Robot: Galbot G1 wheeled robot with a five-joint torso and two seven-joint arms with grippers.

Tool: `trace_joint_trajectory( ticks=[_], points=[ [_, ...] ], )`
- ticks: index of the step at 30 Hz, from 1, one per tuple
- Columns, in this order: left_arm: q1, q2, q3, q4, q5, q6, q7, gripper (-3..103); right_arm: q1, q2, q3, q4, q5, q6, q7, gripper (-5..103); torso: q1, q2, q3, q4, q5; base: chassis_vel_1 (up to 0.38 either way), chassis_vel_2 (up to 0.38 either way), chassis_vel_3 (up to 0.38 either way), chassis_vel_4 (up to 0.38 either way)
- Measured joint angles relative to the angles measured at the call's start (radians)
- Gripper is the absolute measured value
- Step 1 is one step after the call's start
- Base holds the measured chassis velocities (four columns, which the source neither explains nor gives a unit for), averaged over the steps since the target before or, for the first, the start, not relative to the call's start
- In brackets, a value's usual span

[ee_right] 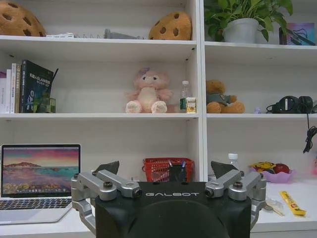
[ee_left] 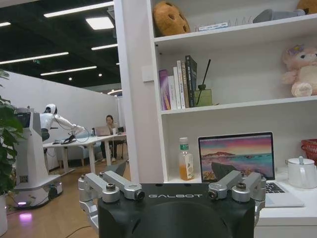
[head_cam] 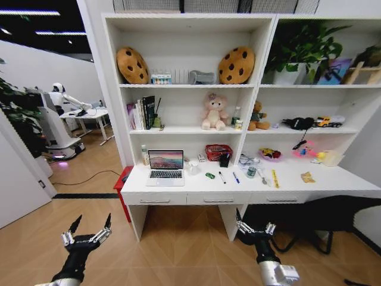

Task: Organize the objects on the table.

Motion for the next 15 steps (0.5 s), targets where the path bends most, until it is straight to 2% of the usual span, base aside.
trace_joint_trajectory(
  ticks=[15],
  points=[
    [0.006,-0.008,-0.003,0.004,0.01,-0.014,0.002,98,-0.007,0.013,0.0,0.002,0.003,0.005,-0.019,100,0.0,0.0,0.0,0.0,0.0,0.0,0.0,0.0,0.0]
  ],
)
